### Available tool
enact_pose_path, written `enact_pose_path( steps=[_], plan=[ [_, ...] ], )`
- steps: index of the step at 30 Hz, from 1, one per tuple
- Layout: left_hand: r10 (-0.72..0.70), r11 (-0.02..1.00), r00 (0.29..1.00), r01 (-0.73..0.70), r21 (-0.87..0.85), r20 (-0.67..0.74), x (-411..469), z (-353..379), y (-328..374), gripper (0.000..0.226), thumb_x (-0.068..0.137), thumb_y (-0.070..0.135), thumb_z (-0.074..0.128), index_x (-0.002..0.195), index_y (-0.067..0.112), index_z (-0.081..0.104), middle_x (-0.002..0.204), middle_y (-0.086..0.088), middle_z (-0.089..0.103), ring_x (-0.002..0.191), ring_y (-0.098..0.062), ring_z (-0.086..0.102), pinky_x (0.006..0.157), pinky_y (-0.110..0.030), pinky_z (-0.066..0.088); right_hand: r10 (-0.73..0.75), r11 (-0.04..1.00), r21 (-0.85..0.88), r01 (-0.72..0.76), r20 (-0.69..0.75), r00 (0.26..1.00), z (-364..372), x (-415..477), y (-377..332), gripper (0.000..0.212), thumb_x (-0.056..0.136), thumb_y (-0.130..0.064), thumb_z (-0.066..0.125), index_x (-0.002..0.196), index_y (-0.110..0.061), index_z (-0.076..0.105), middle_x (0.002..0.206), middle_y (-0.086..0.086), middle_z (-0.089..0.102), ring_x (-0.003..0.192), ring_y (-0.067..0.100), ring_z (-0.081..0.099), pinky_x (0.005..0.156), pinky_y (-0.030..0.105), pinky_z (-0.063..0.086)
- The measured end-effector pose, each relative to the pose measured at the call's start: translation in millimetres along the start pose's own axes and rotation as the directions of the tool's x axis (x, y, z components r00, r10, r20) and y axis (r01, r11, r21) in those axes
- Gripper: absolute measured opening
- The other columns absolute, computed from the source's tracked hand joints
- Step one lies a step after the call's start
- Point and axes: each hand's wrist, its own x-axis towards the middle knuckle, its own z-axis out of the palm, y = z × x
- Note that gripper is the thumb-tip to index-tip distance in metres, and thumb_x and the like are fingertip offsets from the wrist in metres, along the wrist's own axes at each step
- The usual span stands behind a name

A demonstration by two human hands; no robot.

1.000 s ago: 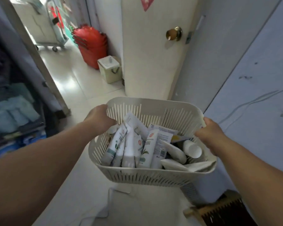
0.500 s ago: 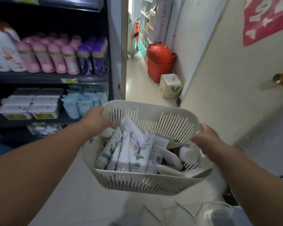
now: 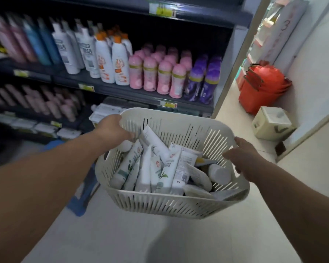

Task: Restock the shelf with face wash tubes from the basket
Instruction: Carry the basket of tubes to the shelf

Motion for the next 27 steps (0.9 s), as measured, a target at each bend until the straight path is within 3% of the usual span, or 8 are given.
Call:
enact_pose_path(
  steps=[2,4,9,11,15,17,21,27],
  plan=[
    [-0.047,0.999,0.998,0.046,-0.025,-0.046,15,-18,-18,0.040,0.080,0.012,0.073,0.117,0.006,0.058,0.103,-0.010,0.062,0.098,-0.031,0.061,0.076,-0.035,0.049,-0.023,1.000,-0.010,0.023,0.046,0.999,27,20,-20,0.052,0.085,0.001,0.057,0.134,-0.012,0.047,0.080,0.008,0.052,0.059,0.019,0.042,0.050,0.025,0.031],
    [-0.107,0.993,0.990,0.103,-0.050,-0.088,29,-33,-36,0.056,0.081,0.013,0.072,0.132,0.006,0.050,0.114,-0.009,0.059,0.103,-0.030,0.058,0.081,-0.035,0.049,-0.043,0.999,-0.017,0.045,0.098,0.994,53,42,-40,0.055,0.085,0.000,0.057,0.137,-0.013,0.045,0.080,0.007,0.049,0.058,0.018,0.039,0.049,0.024,0.029],
    [-0.263,0.963,0.935,0.239,-0.127,-0.237,54,-62,-78,0.079,0.079,0.016,0.075,0.147,0.012,0.035,0.131,-0.012,0.054,0.110,-0.032,0.057,0.084,-0.037,0.053,-0.139,0.983,-0.080,0.165,0.263,0.955,122,94,-87,0.041,0.085,-0.005,0.058,0.125,-0.015,0.052,0.096,0.012,0.058,0.071,0.024,0.050,0.050,0.026,0.034],
    [-0.319,0.945,0.905,0.280,-0.171,-0.281,61,-72,-92,0.073,0.078,0.015,0.075,0.142,0.013,0.042,0.123,-0.012,0.060,0.101,-0.031,0.061,0.074,-0.033,0.052,-0.189,0.966,-0.107,0.237,0.336,0.923,147,108,-107,0.026,0.085,-0.003,0.058,0.110,-0.012,0.057,0.095,0.016,0.062,0.070,0.025,0.053,0.051,0.027,0.037],
    [-0.414,0.900,0.844,0.322,-0.295,-0.342,70,-93,-118,0.053,0.080,0.004,0.071,0.130,0.011,0.054,0.084,-0.001,0.059,0.064,-0.013,0.053,0.050,-0.022,0.040,-0.237,0.942,-0.117,0.313,0.427,0.872,197,128,-147,0.023,0.088,0.000,0.057,0.109,-0.008,0.055,0.094,0.014,0.063,0.073,0.023,0.056,0.055,0.026,0.041],
    [-0.442,0.886,0.819,0.337,-0.318,-0.365,73,-105,-134,0.057,0.079,0.007,0.072,0.132,0.013,0.052,0.097,-0.006,0.064,0.073,-0.020,0.060,0.058,-0.025,0.047,-0.246,0.931,-0.125,0.343,0.479,0.843,223,135,-164,0.032,0.088,-0.002,0.056,0.118,-0.013,0.057,0.098,0.010,0.066,0.078,0.026,0.061,0.059,0.029,0.047],
    [-0.510,0.849,0.748,0.358,-0.389,-0.425,79,-128,-169,0.076,0.078,0.013,0.074,0.145,0.017,0.039,0.123,-0.007,0.060,0.105,-0.030,0.061,0.081,-0.035,0.050,-0.271,0.912,-0.119,0.392,0.543,0.795,276,138,-194,0.028,0.089,-0.001,0.054,0.112,-0.016,0.059,0.089,0.006,0.064,0.067,0.023,0.056,0.041,0.023,0.039],
    [-0.572,0.801,0.690,0.353,-0.483,-0.444,100,-167,-230,0.075,0.081,0.009,0.071,0.146,0.020,0.036,0.129,-0.007,0.056,0.090,-0.025,0.060,0.059,-0.029,0.049,-0.275,0.909,-0.098,0.406,0.592,0.758,362,136,-223,0.038,0.090,-0.002,0.056,0.126,-0.014,0.055,0.111,0.011,0.064,0.074,0.023,0.056,0.049,0.024,0.042]
  ],
)
